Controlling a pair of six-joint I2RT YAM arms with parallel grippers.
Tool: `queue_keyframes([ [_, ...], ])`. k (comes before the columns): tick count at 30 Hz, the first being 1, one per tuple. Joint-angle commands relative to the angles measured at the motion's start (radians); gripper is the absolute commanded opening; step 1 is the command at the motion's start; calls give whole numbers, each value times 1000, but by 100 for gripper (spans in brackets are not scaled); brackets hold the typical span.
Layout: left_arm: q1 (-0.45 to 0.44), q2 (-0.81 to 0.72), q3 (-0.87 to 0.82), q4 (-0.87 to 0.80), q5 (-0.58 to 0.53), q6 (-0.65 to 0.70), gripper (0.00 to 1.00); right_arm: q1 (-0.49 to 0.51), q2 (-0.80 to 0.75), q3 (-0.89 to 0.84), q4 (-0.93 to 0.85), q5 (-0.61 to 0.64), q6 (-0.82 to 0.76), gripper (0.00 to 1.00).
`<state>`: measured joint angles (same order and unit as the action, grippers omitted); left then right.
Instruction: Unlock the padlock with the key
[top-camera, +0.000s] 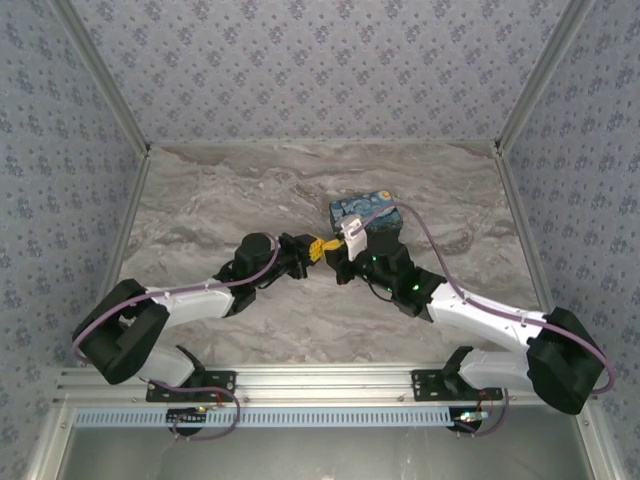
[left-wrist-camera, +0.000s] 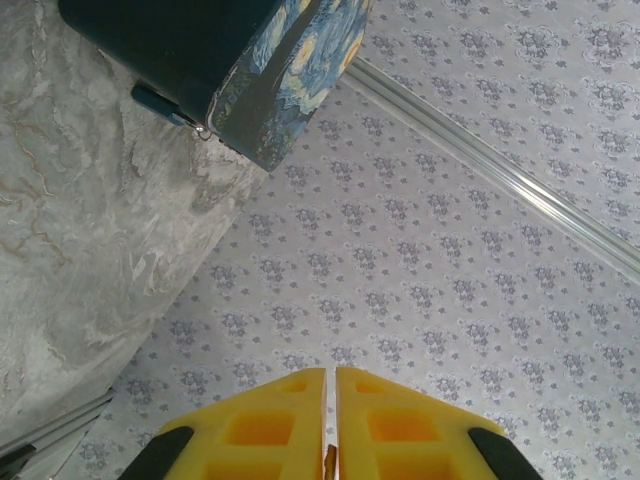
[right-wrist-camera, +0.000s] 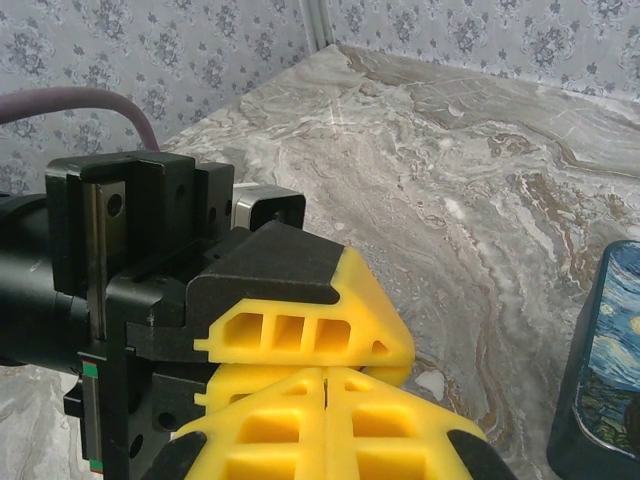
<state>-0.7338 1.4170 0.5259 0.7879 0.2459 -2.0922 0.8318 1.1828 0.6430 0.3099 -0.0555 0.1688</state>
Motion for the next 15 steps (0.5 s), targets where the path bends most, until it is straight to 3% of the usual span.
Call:
queue_keyframes([
  [1,-6,10,13,24,-2,-56,9,1,-24,-12,-18,20,15,0],
  [11,-6,4,29,-1,6,4,0,-33,-42,-25,-35,-28,60,1],
  [15,-4,-27,97,-110,13,196,0,-83,-71,-35,-41,-122,134,20],
])
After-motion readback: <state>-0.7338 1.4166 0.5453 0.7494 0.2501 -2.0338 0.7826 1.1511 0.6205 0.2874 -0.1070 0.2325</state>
